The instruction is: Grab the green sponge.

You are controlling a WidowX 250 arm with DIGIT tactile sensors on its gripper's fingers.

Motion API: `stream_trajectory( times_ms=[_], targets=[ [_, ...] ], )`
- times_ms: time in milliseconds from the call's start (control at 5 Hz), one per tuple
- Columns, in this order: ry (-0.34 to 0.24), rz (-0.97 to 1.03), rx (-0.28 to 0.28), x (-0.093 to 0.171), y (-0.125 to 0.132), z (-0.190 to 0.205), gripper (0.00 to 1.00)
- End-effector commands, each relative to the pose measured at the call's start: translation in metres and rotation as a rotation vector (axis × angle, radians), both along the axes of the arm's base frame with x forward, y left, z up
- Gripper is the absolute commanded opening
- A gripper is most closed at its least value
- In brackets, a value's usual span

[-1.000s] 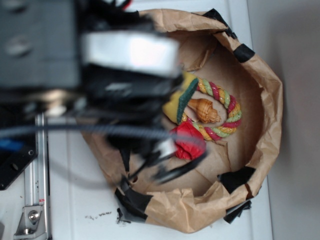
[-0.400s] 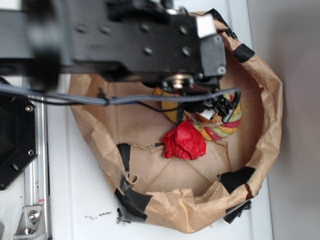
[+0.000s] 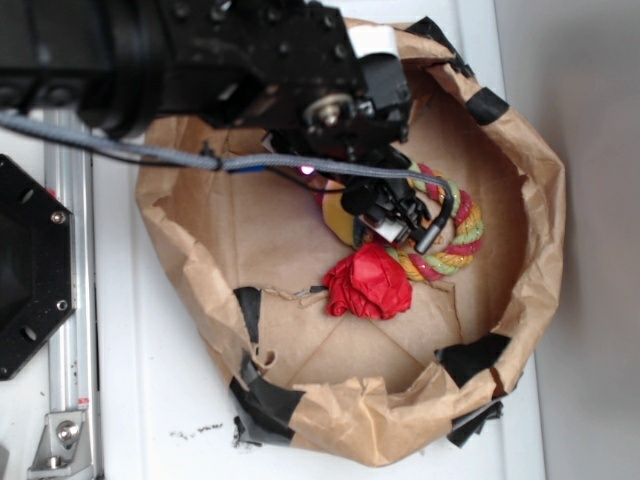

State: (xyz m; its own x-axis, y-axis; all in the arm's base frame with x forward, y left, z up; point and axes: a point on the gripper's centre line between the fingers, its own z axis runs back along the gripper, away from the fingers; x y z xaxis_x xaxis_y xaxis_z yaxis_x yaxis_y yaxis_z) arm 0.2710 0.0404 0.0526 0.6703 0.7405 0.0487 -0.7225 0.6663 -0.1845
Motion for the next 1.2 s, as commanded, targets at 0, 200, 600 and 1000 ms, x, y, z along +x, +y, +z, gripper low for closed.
stream_trajectory(
  times_ms=[0, 200, 600, 1000],
  targets=[
    [-0.033, -0.020, 0.029, 0.020, 0.010, 0.007, 0.00],
    [-0.060, -0.096, 0.048, 0.018, 0.003, 0.018, 0.00],
    [-0.229, -0.427, 0.076, 0.019, -0.012, 0.119, 0.00],
    [-0.057, -0.755, 0.166, 0.030, -0.040, 0.165, 0.00]
  ],
)
